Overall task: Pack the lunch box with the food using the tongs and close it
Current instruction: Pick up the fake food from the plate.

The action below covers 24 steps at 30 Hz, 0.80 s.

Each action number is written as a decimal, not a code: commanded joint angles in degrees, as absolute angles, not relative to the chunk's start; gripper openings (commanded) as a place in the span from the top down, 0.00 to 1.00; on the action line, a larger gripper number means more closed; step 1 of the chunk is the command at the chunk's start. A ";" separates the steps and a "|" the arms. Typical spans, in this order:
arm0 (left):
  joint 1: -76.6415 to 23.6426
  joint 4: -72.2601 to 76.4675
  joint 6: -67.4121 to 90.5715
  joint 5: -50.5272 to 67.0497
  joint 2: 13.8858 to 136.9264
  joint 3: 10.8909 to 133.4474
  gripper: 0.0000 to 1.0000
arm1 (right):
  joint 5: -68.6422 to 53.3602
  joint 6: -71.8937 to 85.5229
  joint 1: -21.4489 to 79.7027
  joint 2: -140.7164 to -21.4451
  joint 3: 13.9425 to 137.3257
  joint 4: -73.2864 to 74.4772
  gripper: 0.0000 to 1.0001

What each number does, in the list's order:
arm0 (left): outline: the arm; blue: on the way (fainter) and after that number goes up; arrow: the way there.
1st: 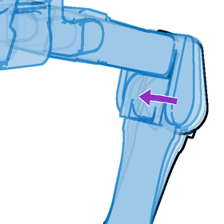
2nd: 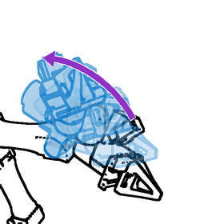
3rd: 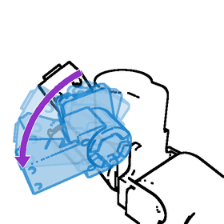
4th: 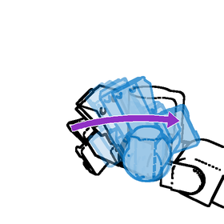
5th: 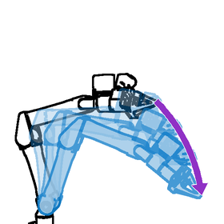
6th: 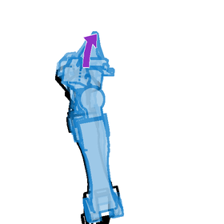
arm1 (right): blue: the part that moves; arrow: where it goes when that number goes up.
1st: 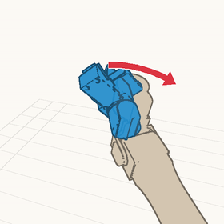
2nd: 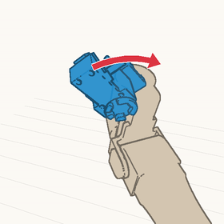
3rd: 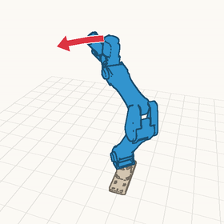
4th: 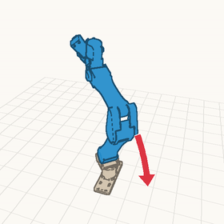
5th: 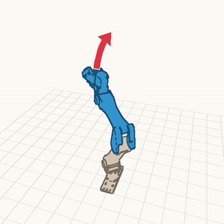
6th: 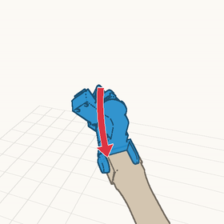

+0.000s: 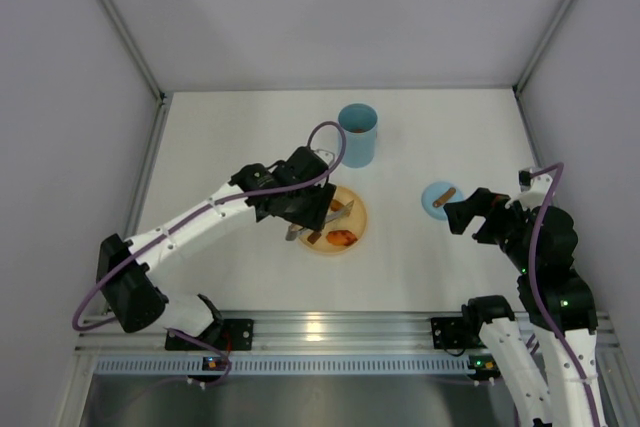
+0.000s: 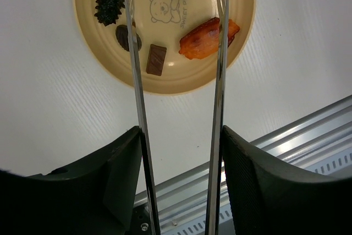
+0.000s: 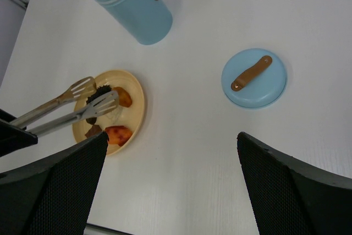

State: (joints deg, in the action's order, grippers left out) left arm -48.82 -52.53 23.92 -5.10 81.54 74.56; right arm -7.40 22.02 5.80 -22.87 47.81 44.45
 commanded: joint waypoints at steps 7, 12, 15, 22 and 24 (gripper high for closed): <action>-49.22 -46.32 25.31 -4.83 84.19 74.09 0.37 | -7.47 21.09 5.01 -22.59 50.27 45.88 0.01; -49.22 -45.97 25.14 -5.45 85.60 74.18 0.38 | -7.38 20.92 5.01 -22.76 50.45 46.05 0.01; -49.22 -45.70 25.05 -5.89 86.39 74.09 0.37 | -7.47 20.92 5.01 -22.85 50.54 45.97 0.01; -49.22 -44.74 24.00 -5.63 88.42 74.00 0.38 | -7.47 20.92 5.01 -23.03 50.97 46.05 0.01; -49.22 -44.65 23.82 -5.71 89.12 74.18 0.38 | -7.29 20.83 5.01 -23.03 51.06 46.05 0.01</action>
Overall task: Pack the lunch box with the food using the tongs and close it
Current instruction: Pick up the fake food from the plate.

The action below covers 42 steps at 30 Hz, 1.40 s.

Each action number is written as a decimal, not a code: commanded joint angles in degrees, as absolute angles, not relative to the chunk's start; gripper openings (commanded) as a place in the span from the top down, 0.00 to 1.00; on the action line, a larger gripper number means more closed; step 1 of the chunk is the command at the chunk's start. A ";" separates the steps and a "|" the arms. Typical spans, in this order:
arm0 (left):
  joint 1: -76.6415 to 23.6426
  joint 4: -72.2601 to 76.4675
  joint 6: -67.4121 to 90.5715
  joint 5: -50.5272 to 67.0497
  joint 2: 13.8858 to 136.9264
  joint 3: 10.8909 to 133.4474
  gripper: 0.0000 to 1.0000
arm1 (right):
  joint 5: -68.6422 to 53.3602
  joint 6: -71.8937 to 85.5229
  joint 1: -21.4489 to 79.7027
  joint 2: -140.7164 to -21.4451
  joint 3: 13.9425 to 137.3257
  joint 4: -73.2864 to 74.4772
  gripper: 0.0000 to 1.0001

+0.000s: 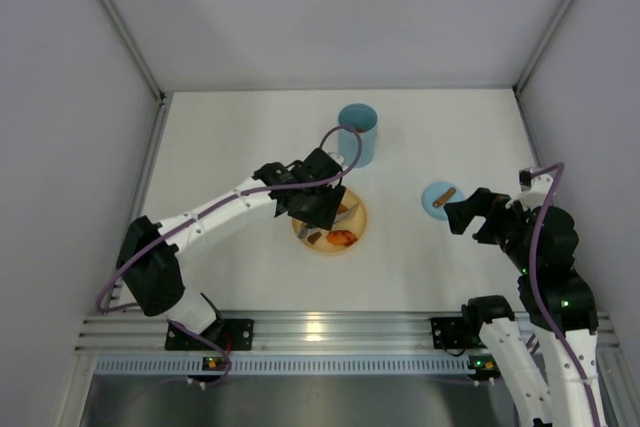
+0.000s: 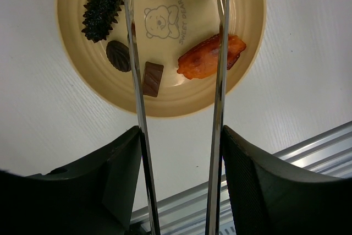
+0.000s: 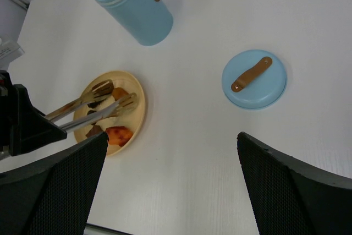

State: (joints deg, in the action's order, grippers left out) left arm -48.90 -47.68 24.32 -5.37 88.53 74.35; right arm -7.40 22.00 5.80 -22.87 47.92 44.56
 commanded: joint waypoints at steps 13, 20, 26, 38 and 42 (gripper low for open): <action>-49.22 -45.52 23.82 -5.80 89.03 74.88 0.47 | -7.12 21.01 5.01 -22.85 50.71 46.32 0.01; -49.22 -48.07 23.47 -6.85 87.37 77.08 0.56 | -7.21 21.36 5.01 -22.76 50.63 46.23 0.01; -49.31 -50.36 23.12 -7.56 85.00 80.15 0.57 | -7.38 21.62 5.01 -22.59 50.63 46.23 0.01; -49.22 -54.14 21.89 -9.32 85.60 90.78 0.56 | -7.47 21.88 5.01 -22.76 50.62 46.14 0.01; -49.22 -55.46 21.45 -9.93 87.45 96.23 0.56 | -7.47 21.71 5.01 -22.76 50.63 46.23 0.01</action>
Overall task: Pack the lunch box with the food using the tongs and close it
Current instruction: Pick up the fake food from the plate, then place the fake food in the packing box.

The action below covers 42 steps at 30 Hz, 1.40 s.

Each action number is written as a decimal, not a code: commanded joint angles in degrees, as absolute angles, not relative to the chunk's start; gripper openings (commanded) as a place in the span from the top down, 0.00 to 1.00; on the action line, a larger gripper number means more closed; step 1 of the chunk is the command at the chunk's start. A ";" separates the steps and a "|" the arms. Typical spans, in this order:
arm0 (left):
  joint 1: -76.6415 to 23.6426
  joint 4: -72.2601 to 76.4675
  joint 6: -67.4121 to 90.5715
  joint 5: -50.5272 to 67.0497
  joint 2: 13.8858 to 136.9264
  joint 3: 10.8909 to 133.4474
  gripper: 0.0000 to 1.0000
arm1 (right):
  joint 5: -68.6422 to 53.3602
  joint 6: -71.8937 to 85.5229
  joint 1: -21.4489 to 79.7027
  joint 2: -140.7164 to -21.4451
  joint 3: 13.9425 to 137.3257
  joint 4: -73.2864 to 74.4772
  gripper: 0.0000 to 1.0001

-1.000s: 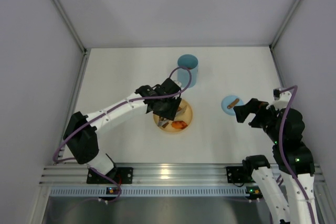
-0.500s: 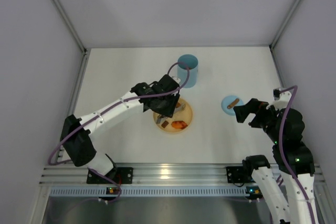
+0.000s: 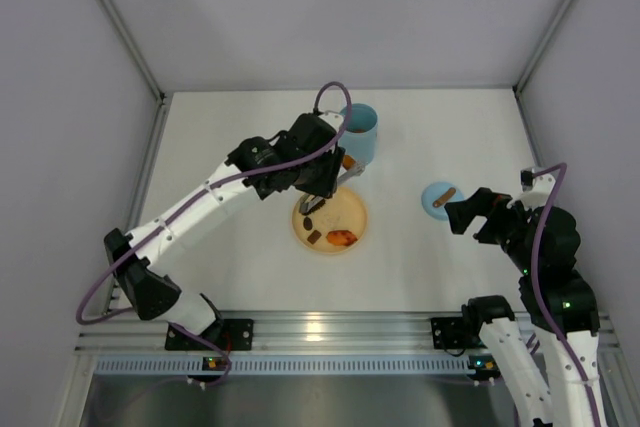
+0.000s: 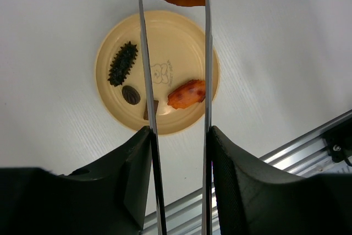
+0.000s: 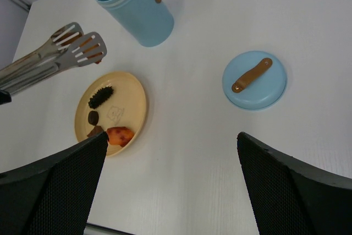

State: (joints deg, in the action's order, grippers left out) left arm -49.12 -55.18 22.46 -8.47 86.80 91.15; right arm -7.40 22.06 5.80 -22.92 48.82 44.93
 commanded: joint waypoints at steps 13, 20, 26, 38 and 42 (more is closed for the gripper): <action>-48.43 -58.01 19.86 -13.27 98.43 115.20 0.55 | -7.38 21.45 5.01 -22.85 50.45 46.32 0.01; -45.00 -58.54 19.34 -12.22 104.76 122.60 0.55 | -7.47 21.36 5.01 -22.76 50.80 46.49 0.01; -41.84 -57.57 18.55 -9.58 107.13 123.92 0.54 | -7.38 21.01 5.01 -23.03 50.80 46.32 0.00; -39.55 -56.34 16.61 -6.94 109.95 124.10 0.54 | -7.38 20.83 5.01 -23.55 51.33 46.32 0.01; -39.46 -56.60 16.61 -7.38 110.21 124.19 0.54 | -7.38 20.65 5.01 -23.73 51.59 46.49 0.01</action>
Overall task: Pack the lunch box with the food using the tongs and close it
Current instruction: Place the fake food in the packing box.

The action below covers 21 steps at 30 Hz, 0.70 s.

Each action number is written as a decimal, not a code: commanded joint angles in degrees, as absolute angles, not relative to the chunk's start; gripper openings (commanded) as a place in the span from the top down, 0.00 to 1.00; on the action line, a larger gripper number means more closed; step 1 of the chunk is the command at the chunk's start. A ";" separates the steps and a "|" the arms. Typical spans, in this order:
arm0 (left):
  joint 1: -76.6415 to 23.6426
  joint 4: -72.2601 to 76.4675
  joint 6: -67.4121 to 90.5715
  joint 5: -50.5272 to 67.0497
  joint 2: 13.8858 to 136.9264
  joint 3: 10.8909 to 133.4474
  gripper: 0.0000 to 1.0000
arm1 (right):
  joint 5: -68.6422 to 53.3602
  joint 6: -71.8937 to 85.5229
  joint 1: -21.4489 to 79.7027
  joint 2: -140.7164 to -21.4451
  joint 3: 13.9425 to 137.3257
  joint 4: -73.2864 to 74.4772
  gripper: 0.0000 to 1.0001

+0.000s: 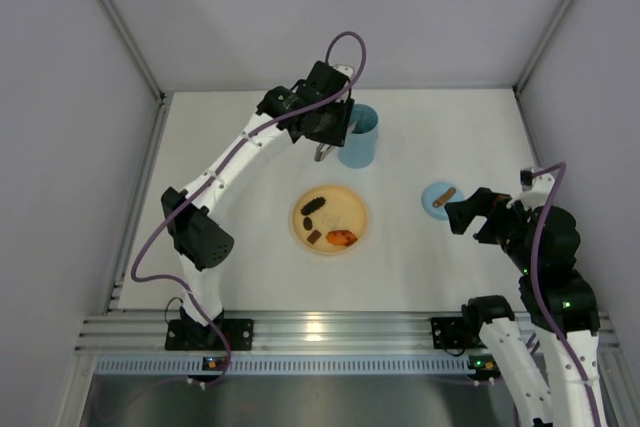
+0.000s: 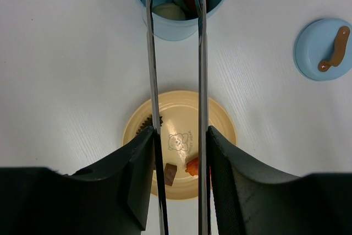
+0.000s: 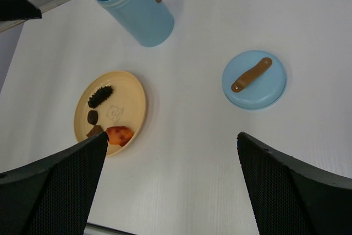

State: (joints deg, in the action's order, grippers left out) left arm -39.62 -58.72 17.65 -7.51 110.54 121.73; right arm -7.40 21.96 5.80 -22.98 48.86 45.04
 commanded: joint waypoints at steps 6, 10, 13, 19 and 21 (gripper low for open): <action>-39.38 -55.90 16.17 -7.65 108.29 124.36 0.53 | -7.47 20.74 5.01 -23.91 51.77 46.23 0.01; -39.46 -55.90 15.65 -7.82 106.79 124.81 0.53 | -7.65 20.92 5.01 -23.73 51.33 46.23 0.00; -39.46 -56.34 15.73 -8.00 104.86 124.72 0.52 | -7.73 21.00 4.92 -23.64 51.24 46.14 0.00; -39.46 -57.92 16.35 -8.62 98.01 120.34 0.50 | -7.82 21.27 5.01 -23.29 51.24 46.14 0.01; -39.64 -58.97 16.52 -8.44 94.94 118.31 0.50 | -7.91 21.27 5.01 -23.12 51.07 46.23 0.01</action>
State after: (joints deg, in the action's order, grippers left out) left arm -39.62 -58.83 16.51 -7.92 102.30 119.96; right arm -7.44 21.61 5.80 -23.38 48.88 45.06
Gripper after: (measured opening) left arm 0.500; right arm 0.993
